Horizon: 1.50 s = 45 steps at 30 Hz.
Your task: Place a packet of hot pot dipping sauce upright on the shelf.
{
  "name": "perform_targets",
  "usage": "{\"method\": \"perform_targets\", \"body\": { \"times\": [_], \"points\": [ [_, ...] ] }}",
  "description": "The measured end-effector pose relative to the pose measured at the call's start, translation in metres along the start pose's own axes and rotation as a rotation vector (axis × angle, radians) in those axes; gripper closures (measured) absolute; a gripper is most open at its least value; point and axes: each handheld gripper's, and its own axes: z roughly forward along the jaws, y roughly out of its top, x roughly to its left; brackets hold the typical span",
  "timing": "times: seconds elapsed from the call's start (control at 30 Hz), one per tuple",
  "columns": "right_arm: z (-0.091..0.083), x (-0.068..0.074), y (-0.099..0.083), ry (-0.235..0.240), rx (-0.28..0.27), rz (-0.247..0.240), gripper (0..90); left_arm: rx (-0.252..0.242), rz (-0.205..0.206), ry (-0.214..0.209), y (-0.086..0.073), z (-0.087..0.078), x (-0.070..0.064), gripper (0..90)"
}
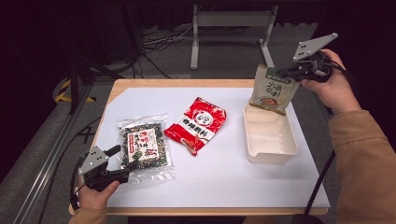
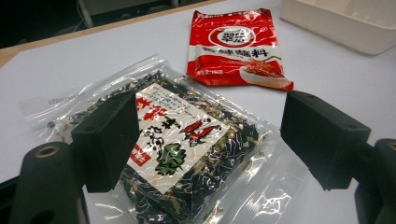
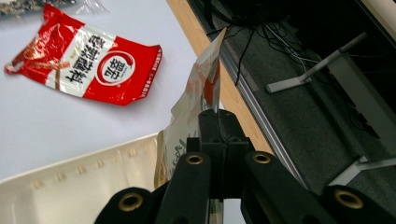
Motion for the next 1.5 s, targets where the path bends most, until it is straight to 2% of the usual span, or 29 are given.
{"method": "perform_targets", "body": {
  "times": [0.2, 0.47, 0.6, 0.9, 1.1, 1.5],
  "points": [
    [0.009, -0.007, -0.005, -0.001, 0.017, -0.009, 90.0, 0.002, 0.001, 0.007, -0.001, -0.002, 0.001, 20.0],
    [0.024, -0.008, -0.004, -0.010, 0.042, -0.033, 90.0, 0.004, 0.001, 0.011, -0.002, -0.002, -0.001, 20.0],
    [0.035, -0.008, -0.003, -0.023, 0.070, -0.038, 90.0, 0.006, 0.002, 0.012, -0.003, -0.003, 0.000, 20.0],
    [0.047, -0.003, 0.002, -0.044, 0.098, -0.068, 90.0, 0.006, 0.000, 0.009, -0.003, -0.002, 0.000, 20.0],
    [0.055, 0.002, 0.003, -0.009, 0.085, -0.087, 90.0, 0.006, 0.004, 0.011, -0.003, -0.002, 0.000, 20.0],
    [0.065, 0.007, -0.004, 0.027, 0.071, -0.072, 90.0, 0.003, 0.002, 0.011, -0.003, -0.002, 0.000, 20.0]
  ]
}}
